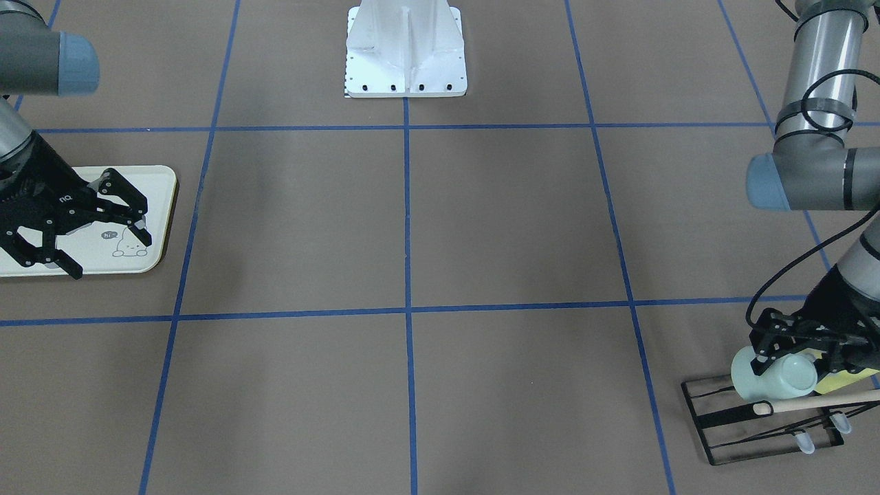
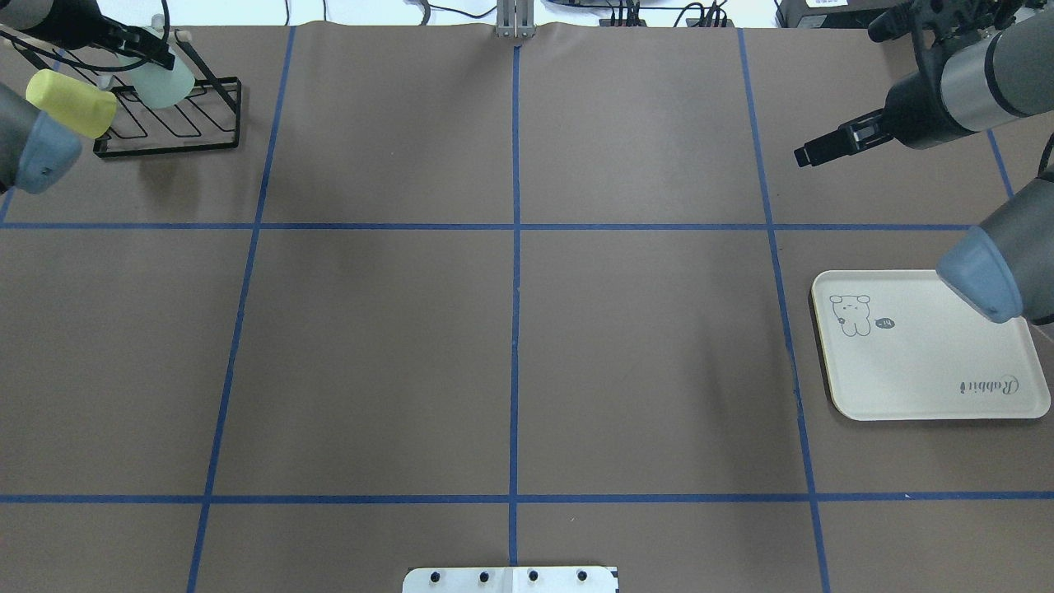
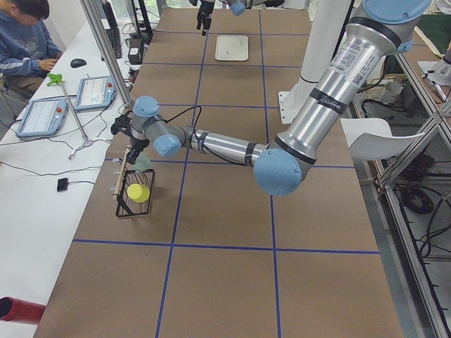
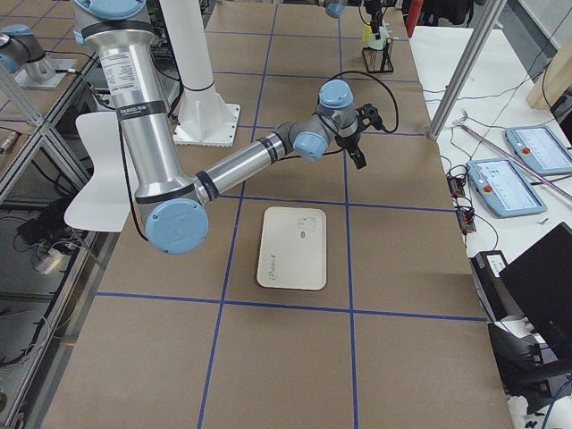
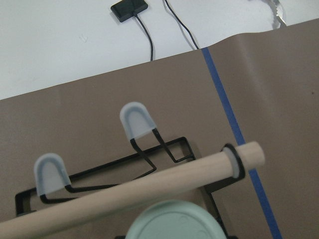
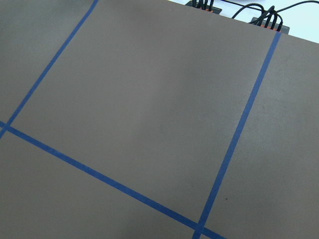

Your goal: Left arm grabs green cup and hands to right arm on tray

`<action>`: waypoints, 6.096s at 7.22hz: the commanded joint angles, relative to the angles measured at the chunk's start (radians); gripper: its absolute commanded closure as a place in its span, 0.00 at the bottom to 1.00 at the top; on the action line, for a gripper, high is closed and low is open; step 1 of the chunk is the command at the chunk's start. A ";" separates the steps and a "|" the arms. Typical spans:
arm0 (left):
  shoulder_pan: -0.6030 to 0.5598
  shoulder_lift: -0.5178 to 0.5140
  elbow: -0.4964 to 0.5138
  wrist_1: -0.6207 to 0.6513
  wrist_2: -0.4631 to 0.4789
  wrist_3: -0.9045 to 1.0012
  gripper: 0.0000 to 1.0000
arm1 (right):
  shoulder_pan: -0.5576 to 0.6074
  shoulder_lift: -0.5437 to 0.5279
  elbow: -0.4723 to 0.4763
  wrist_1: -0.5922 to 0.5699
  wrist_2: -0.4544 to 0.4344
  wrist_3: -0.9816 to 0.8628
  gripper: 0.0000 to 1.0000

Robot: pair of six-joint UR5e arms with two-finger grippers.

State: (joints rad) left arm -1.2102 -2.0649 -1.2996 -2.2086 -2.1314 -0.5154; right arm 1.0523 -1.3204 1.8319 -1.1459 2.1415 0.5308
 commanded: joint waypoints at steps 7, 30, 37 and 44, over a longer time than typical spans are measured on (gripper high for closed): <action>-0.098 0.062 -0.441 -0.013 -0.259 -0.543 1.00 | -0.190 0.070 -0.016 0.525 -0.234 0.585 0.00; 0.251 -0.190 -0.641 -0.392 -0.153 -1.381 1.00 | -0.555 0.267 0.073 1.255 -0.773 1.104 0.30; 0.279 -0.192 -0.647 -0.390 -0.153 -1.381 1.00 | -0.555 0.268 0.096 1.180 -0.770 1.097 0.46; 0.279 -0.198 -0.646 -0.385 -0.151 -1.379 1.00 | -0.555 0.267 0.129 1.120 -0.764 1.097 0.68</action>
State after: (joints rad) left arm -0.9315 -2.2623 -1.9451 -2.5942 -2.2826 -1.8949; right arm 0.4970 -1.0538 1.9603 -0.0259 1.3773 1.6276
